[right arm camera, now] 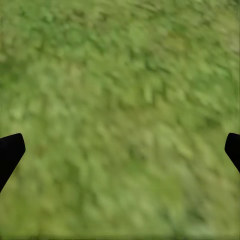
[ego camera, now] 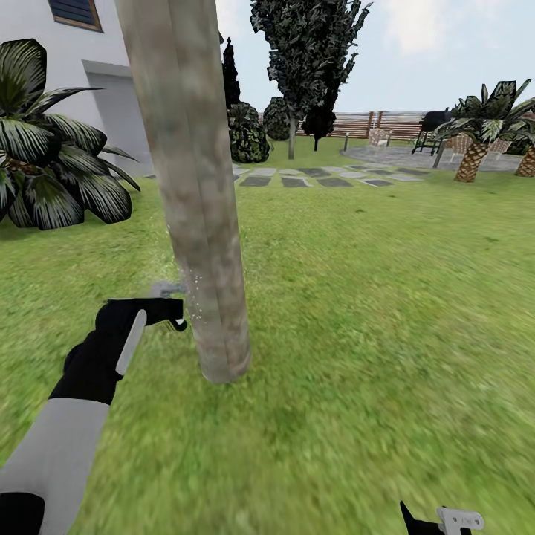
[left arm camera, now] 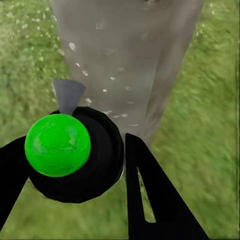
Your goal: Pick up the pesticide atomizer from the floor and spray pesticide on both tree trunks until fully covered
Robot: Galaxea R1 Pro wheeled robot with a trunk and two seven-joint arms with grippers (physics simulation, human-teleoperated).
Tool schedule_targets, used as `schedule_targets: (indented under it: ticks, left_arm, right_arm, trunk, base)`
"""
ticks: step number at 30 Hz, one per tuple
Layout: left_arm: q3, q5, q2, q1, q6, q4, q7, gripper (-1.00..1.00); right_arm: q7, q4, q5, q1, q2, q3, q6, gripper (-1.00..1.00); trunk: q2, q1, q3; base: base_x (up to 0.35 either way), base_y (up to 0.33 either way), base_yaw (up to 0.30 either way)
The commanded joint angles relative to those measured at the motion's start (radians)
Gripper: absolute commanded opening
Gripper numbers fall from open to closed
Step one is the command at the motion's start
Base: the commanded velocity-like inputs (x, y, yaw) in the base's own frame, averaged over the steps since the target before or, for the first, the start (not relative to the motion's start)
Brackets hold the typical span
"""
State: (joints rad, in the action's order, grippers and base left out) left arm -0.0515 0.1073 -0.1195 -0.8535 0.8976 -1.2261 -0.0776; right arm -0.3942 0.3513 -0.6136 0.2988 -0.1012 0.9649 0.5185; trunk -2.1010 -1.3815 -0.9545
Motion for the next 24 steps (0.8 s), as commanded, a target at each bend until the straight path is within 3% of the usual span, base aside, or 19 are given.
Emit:
schedule_targets:
  ticks: [1, 3, 5, 7, 9, 12, 15, 19, 24]
  left_arm:
    - [-0.011, -0.009, 0.009, -0.001, 0.001, -0.001, 0.001, -1.0]
    - [-0.022, -0.009, 0.031, -0.003, 0.001, -0.013, 0.001, -1.0]
    - [-0.022, -0.009, 0.033, -0.005, 0.001, -0.019, 0.001, -1.0]
    - [-0.017, -0.009, 0.023, -0.021, 0.019, -0.021, 0.001, -1.0]
    - [-0.01, -0.01, -0.023, -0.064, 0.061, -0.022, 0.001, -1.0]
    - [0.0, -0.009, -0.037, -0.074, 0.062, -0.021, 0.0, -1.0]
    - [0.0, -0.007, -0.015, -0.077, 0.08, -0.03, 0.0, -1.0]
    - [-0.021, -0.009, 0.044, -0.084, 0.102, -0.075, -0.005, -1.0]
    - [-0.016, -0.01, 0.034, -0.092, 0.109, -0.134, -0.005, -1.0]
  right_arm:
    - [0.0, 0.0, 0.0, 0.0, 0.0, 0.0, 0.0, 1.0]
    - [0.0, 0.0, 0.0, 0.0, 0.0, 0.0, 0.0, 1.0]
    - [0.0, 0.0, 0.0, 0.0, 0.0, 0.0, 0.0, 1.0]
    - [0.0, 0.0, 0.0, -0.001, 0.0, 0.0, 0.0, 1.0]
    - [0.0, 0.0, 0.0, 0.0, 0.0, 0.0, 0.0, 1.0]
    - [0.0, 0.0, 0.0, 0.0, 0.0, 0.0, 0.0, 1.0]
    - [0.0, 0.0, 0.0, 0.0, 0.0, 0.0, 0.0, 1.0]
    - [0.0, 0.0, 0.0, -0.001, 0.0, 0.0, 0.0, 1.0]
    - [0.0, 0.0, 0.0, 0.0, 0.0, 0.0, 0.0, 1.0]
  trunk:
    - [0.0, 0.0, 0.0]
    - [0.0, 0.0, 0.0]
    - [0.0, 0.0, 0.0]
    - [0.0, 0.0, 0.0]
    - [0.0, 0.0, 0.0]
    - [0.0, 0.0, 0.0]
    - [0.0, 0.0, 0.0]
    - [0.0, 0.0, 0.0]
    - [0.0, 0.0, 0.0]
  base:
    - [0.0, 0.0, 0.0]
    - [0.0, 0.0, 0.0]
    - [0.0, 0.0, 0.0]
    - [0.0, 0.0, 0.0]
    - [0.0, 0.0, 0.0]
    - [0.0, 0.0, 0.0]
    - [0.0, 0.0, 0.0]
    - [0.0, 0.0, 0.0]
    - [0.0, 0.0, 0.0]
